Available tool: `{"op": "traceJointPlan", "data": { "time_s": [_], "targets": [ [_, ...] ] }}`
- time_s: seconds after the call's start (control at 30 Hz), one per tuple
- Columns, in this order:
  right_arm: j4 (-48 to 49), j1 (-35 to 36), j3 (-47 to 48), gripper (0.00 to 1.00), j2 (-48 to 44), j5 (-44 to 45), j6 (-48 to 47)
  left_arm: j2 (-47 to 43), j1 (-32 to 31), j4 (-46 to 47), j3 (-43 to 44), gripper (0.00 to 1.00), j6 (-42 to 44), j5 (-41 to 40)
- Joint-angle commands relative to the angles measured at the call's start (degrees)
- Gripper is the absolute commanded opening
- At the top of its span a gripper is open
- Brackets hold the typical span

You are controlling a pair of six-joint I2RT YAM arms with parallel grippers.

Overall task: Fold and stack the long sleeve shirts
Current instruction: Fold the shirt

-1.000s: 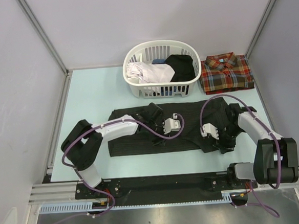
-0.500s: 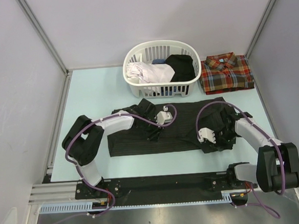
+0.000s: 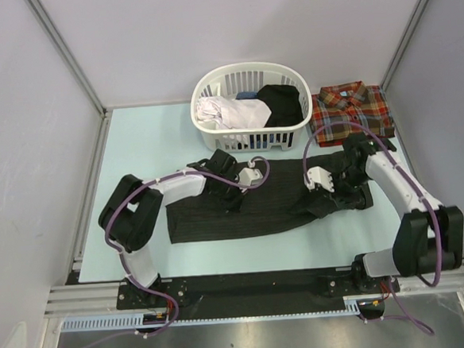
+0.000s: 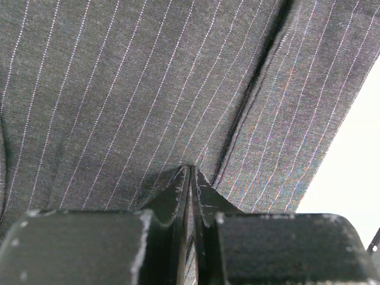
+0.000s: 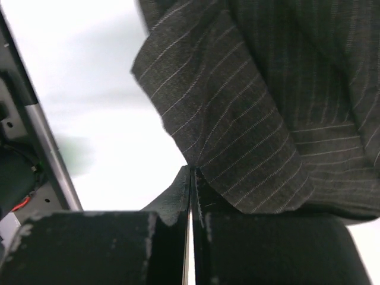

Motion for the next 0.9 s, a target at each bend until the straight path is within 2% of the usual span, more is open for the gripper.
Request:
{"op": "traceJointPlan", "data": {
  "time_s": [0.0,0.07,0.1,0.2,0.4,0.53,0.63,0.87],
  "targets": [
    [3.7,0.0,6.6,0.0,7.2,-0.8,4.6,-0.3,1.8,-3.6,-0.8,0.12,-0.5,1.9],
    [5.4,0.0,8.9,0.0,11.3,-1.0,5.8,-4.9,2.1,-1.6,-1.8,0.23,-0.7,4.5],
    [5.6,0.0,10.0,0.0,12.7,-1.3,7.3,-6.5,2.1,-0.9,-1.9,0.35,-1.0,6.1],
    [6.4,-0.1,14.7,0.0,16.7,-2.8,9.6,-10.9,0.8,1.3,-1.3,0.51,-2.6,6.5],
    [12.5,-0.2,17.4,0.0,19.9,-3.7,16.4,-14.1,-4.2,9.8,-1.0,0.66,-6.2,4.6],
    [16.6,0.1,17.6,0.0,21.4,-2.7,21.2,-9.1,-10.1,11.5,2.7,0.68,-7.7,2.2],
    [21.2,0.1,16.9,0.0,22.1,-1.3,25.0,-5.1,-12.4,13.9,5.3,0.69,-10.5,-0.2],
    [27.4,0.4,16.3,0.0,21.5,-3.8,30.8,3.9,-13.5,17.2,10.6,0.68,-17.5,1.2]
  ]
}}
